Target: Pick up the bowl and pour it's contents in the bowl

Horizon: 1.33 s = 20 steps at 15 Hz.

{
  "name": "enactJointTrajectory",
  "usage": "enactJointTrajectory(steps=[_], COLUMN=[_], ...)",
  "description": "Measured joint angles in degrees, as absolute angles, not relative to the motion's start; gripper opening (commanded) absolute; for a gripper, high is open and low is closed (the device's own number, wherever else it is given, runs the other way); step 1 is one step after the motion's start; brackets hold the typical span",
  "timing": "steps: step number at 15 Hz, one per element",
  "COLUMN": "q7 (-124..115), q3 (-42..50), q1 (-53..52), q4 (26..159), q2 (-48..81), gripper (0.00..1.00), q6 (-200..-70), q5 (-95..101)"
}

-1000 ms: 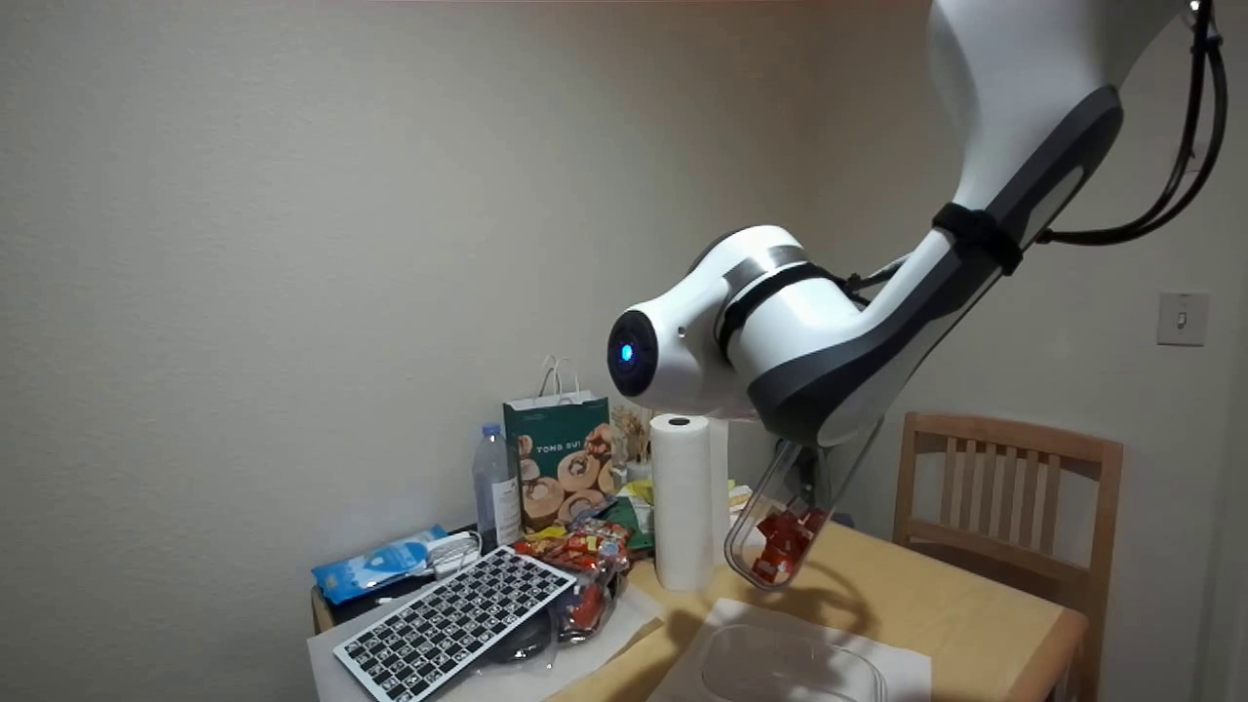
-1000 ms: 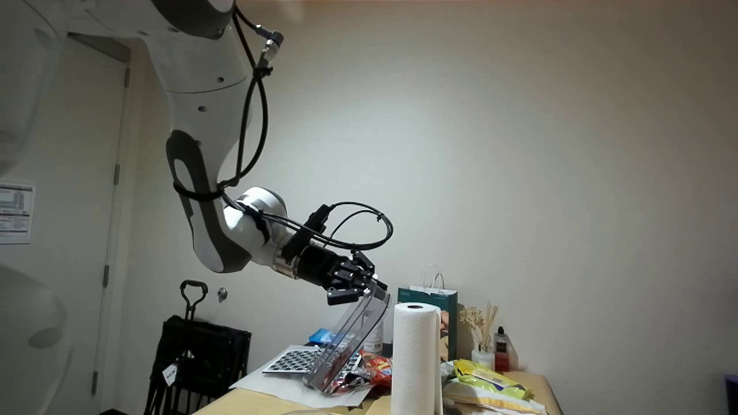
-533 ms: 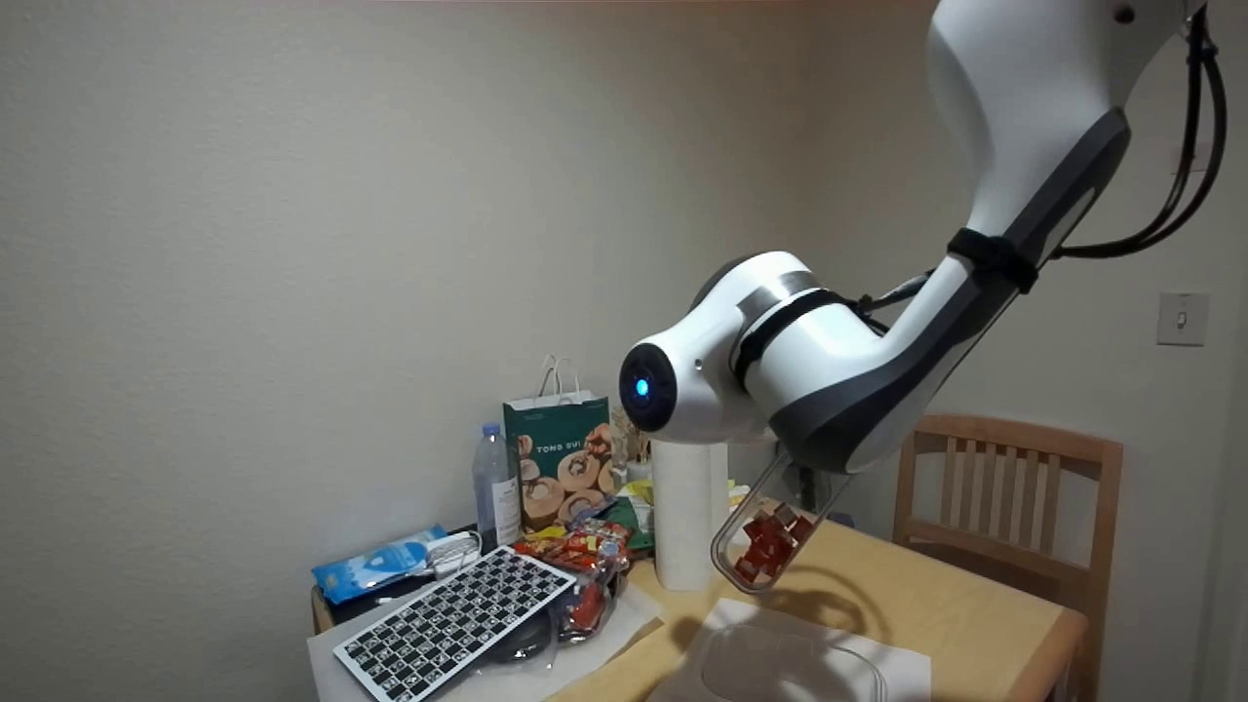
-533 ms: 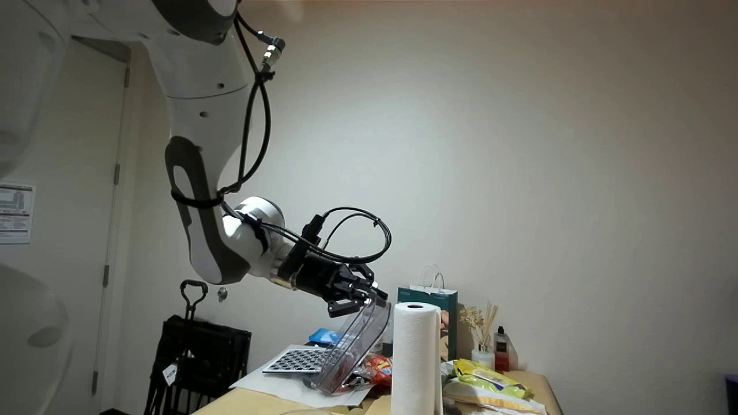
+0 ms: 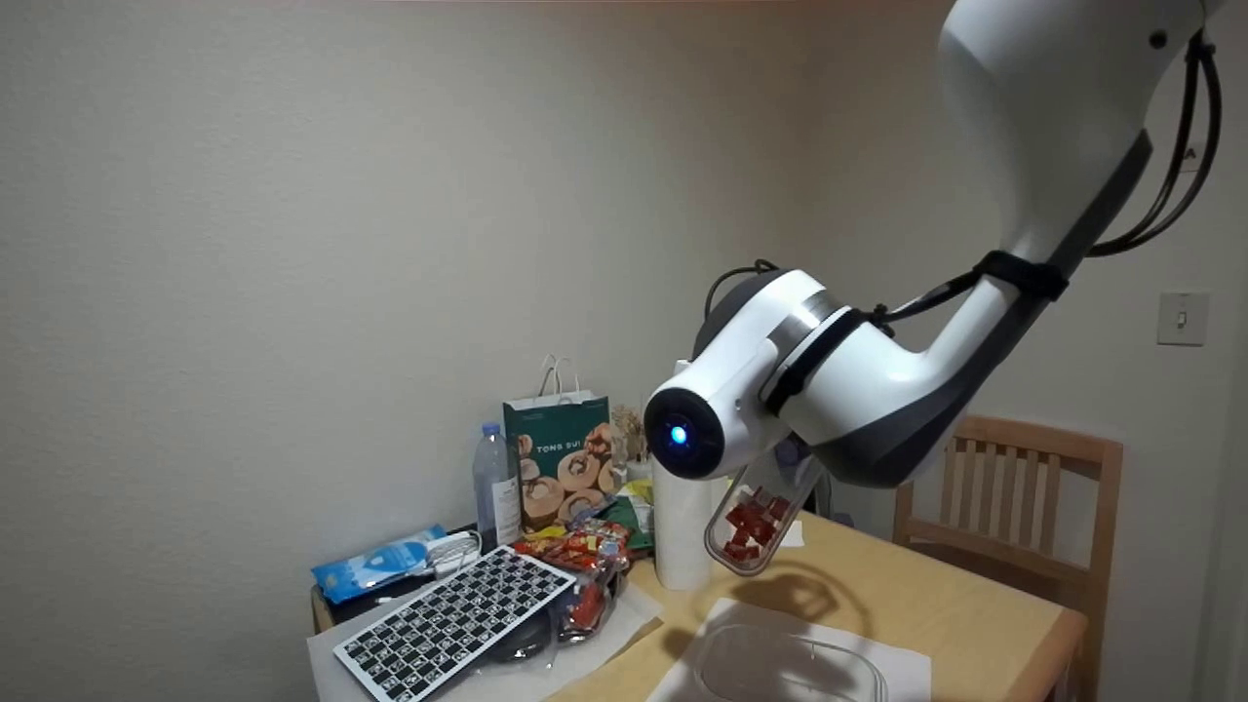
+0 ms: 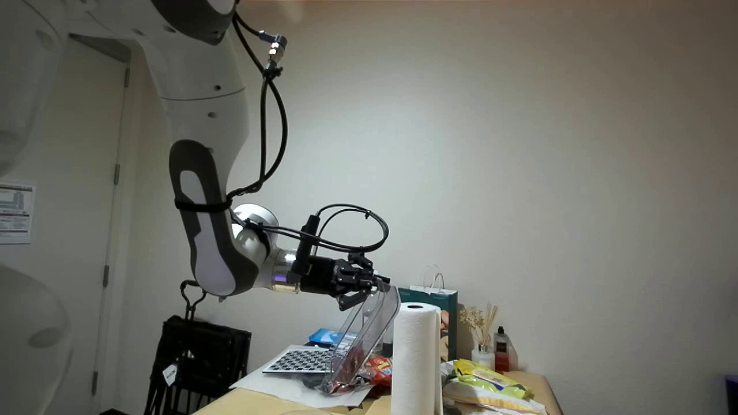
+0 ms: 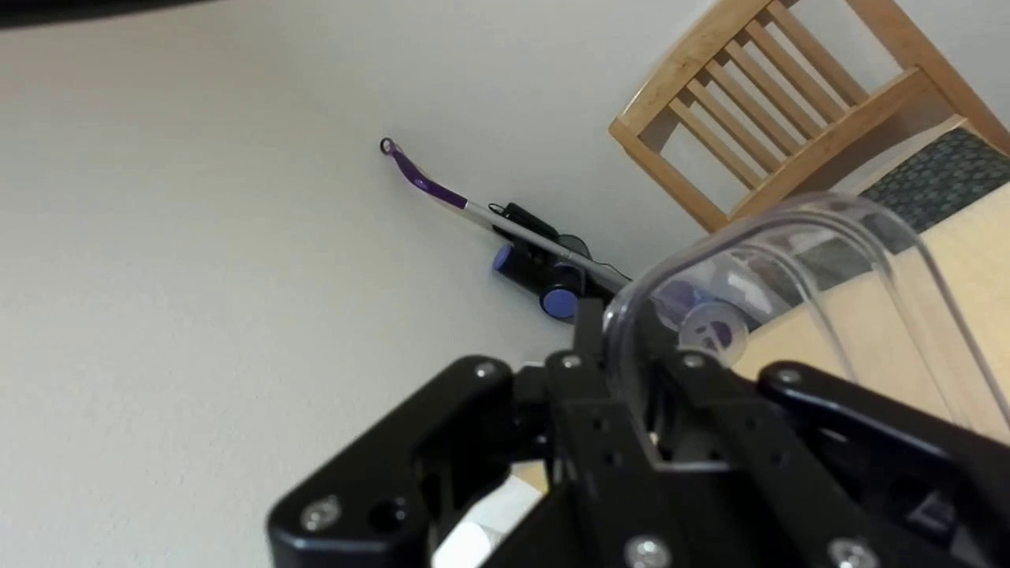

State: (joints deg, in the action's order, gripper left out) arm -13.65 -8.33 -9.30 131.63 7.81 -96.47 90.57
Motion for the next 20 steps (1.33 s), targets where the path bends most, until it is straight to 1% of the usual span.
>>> enactJointTrajectory(steps=[1,2,3,8,14,15,18,19,20], q7=[-13.56,-13.53,-13.52,-13.54,-11.68,-11.49,-11.48,-11.48,-11.48], q3=[-8.33,-8.33,-8.33,-8.27,-7.85,-7.85,-7.76,-7.75,-7.74], q1=[-9.28,-9.27,-9.27,-9.19,-9.07,-9.07,-9.07,-9.07,-9.07], q4=[131.63,131.63,131.63,131.44,132.15,132.49,133.12,133.14,133.16], q2=[7.66,7.56,7.51,7.01,1.34,0.19,-1.92,-2.03,-2.03], gripper=[0.11,0.03,0.03,0.03,0.03,0.11,0.11,0.03,0.03], q6=[-96.84,-96.97,-96.99,-97.18,-97.42,-97.42,-97.31,-97.31,-97.31], q5=[90.57,90.57,90.57,89.82,89.44,89.32,88.33,88.21,88.2])
